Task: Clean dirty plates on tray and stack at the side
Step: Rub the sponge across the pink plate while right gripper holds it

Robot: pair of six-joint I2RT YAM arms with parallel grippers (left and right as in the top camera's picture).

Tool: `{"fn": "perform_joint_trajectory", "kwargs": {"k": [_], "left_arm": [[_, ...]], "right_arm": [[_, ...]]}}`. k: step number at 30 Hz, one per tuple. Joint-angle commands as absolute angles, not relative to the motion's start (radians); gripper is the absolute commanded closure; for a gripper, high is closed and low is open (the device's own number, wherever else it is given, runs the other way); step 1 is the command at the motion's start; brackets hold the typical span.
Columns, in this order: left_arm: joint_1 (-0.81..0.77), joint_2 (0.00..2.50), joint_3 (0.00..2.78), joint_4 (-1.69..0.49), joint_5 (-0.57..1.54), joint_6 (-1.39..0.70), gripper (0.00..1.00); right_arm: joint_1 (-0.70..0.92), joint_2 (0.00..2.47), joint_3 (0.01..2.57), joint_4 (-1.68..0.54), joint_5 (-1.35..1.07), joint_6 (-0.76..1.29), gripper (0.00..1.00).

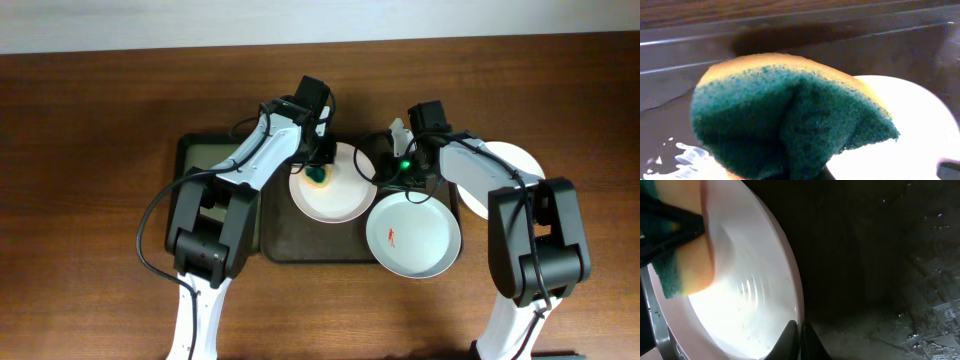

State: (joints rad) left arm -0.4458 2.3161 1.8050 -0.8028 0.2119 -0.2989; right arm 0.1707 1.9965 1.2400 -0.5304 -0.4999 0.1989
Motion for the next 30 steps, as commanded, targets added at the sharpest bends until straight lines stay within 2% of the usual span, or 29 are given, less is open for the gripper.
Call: {"fn": "perform_joint_trajectory", "kwargs": {"k": [1,7,14,17,20,22,25,27,30], "left_arm": [[-0.495,2.438,1.753,-0.795,0.443,-0.282,1.00],[-0.477,2.407,1.780,-0.777,0.588,-0.256,1.00],[-0.374,2.170,1.846,-0.783,0.565,-0.256,1.00],[-0.303,2.038,1.846,-0.867,0.434,-0.256,1.00],[-0.212,1.898,1.846,-1.073,0.127,-0.257,1.00],[-0.172,1.863,1.846,-1.187,-0.021,-0.257,1.00],[-0.120,1.861,1.833,-1.341,-0.128,-0.286,0.99],[-0.105,1.864,1.768,-1.328,-0.137,-0.288,0.98],[-0.104,1.865,1.626,-1.188,-0.155,-0.288,0.97]], "right_arm": [[0.185,2.005,1.253,-0.523,-0.532,0.187,0.96],[0.185,2.005,1.253,-0.523,-0.532,0.187,0.96],[0.185,2.005,1.253,-0.523,-0.531,0.187,0.96],[0.185,2.005,1.253,-0.523,-0.531,0.187,0.96],[0.185,2.005,1.253,-0.523,-0.531,0.187,0.96],[0.185,2.005,1.253,-0.523,-0.531,0.187,0.96],[0.185,2.005,1.253,-0.523,-0.531,0.187,0.96],[0.185,2.005,1.253,-0.523,-0.531,0.187,0.96],[0.185,2.005,1.253,-0.524,-0.531,0.187,0.96]]}}
